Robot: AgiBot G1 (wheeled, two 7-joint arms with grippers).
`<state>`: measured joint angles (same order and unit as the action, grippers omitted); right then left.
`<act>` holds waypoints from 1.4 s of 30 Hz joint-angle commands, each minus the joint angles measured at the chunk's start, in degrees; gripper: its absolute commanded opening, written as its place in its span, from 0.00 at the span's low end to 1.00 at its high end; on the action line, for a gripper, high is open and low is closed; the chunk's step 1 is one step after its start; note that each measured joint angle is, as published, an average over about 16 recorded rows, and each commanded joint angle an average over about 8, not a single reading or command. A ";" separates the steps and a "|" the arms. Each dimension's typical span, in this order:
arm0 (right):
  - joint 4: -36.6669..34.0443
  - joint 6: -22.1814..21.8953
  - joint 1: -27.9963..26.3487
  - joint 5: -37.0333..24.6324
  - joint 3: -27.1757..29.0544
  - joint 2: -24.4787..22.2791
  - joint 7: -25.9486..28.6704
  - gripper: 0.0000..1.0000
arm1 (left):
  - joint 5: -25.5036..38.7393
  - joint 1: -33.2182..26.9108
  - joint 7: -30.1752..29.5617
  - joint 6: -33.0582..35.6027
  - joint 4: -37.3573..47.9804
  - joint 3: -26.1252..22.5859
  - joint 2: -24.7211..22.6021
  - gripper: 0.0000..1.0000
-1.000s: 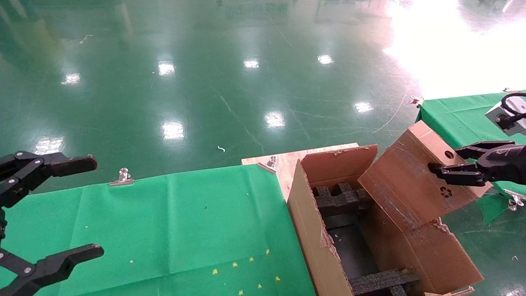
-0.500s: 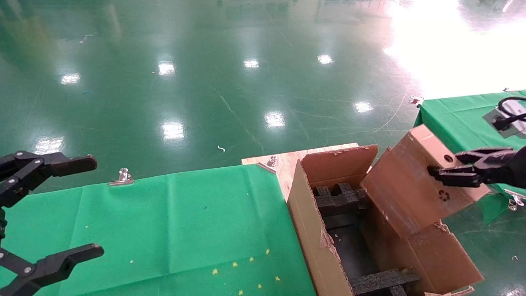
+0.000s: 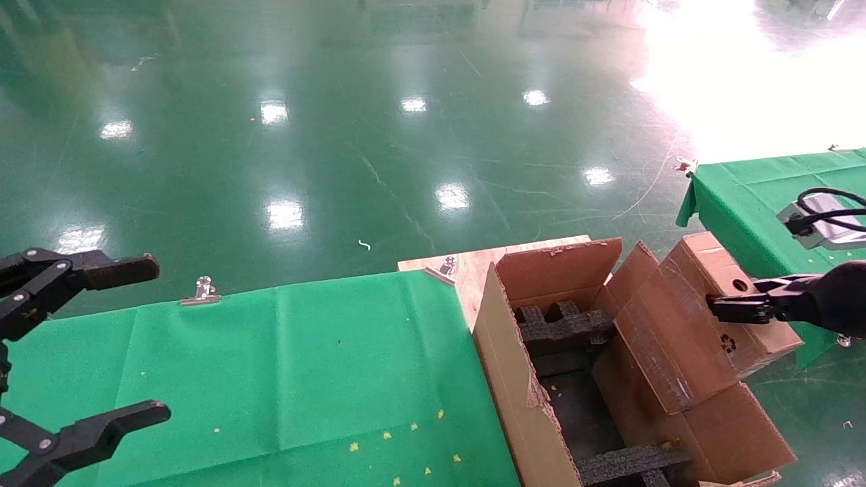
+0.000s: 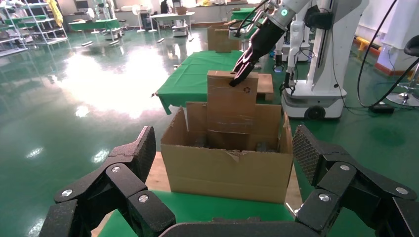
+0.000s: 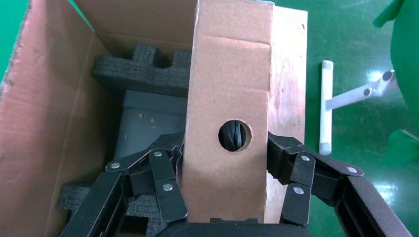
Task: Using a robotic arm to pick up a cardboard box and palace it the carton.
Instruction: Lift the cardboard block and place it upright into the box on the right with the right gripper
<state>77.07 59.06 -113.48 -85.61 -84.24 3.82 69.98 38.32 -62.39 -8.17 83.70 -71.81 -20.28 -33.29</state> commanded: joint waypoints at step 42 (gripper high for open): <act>0.65 -8.52 6.61 -5.99 -5.14 3.70 7.51 0.00 | -0.01 0.00 0.01 -0.01 0.00 -0.02 0.01 1.00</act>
<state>77.71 50.51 -106.85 -91.58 -89.38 7.59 77.50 38.31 -62.40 -8.16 83.70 -71.81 -20.30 -33.28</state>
